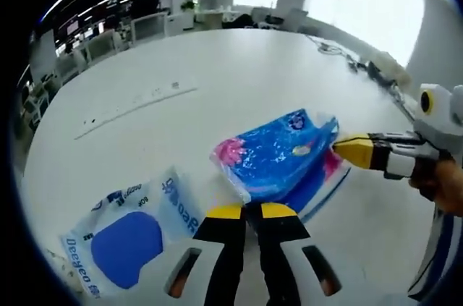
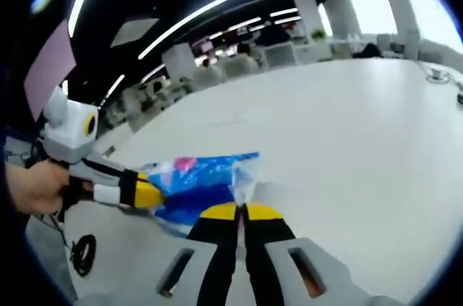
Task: Arrange the tabletop items into an orderly group along one side of the table until the central work area is clear of visible clutter.
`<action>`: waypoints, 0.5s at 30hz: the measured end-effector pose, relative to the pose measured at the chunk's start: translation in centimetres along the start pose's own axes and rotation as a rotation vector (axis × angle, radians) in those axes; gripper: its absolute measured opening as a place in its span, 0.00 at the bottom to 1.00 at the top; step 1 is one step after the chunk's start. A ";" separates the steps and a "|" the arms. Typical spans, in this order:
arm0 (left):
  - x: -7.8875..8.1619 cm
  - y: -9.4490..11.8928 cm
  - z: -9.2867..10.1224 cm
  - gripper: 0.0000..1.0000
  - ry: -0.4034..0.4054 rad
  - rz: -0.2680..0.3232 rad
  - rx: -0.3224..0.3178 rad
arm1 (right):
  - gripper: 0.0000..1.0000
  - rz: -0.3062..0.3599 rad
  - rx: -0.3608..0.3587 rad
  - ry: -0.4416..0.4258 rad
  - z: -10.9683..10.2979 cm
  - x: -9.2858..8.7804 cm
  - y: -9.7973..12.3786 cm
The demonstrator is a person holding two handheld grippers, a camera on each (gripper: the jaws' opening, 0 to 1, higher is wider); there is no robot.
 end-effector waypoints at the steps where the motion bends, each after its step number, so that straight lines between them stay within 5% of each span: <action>1: 0.0 -0.1 -0.1 0.05 0.005 -0.001 0.002 | 0.00 -0.004 0.001 -0.001 0.0 -0.1 -0.1; 15: 0.3 -1.0 -0.4 0.07 0.060 -0.060 0.054 | 0.00 -0.044 -0.005 -0.020 0.7 -1.1 -1.1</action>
Point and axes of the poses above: the point that each gripper's makers call its tool centre point, and the gripper's own axes: y roughly backward along the fingers, z roughly to its right, x roughly out of its top, the point moved 1 cm from there along y, roughly backward along the fingers, and after that the axes turned 11 degrees about -z, right-handed, at the moved point
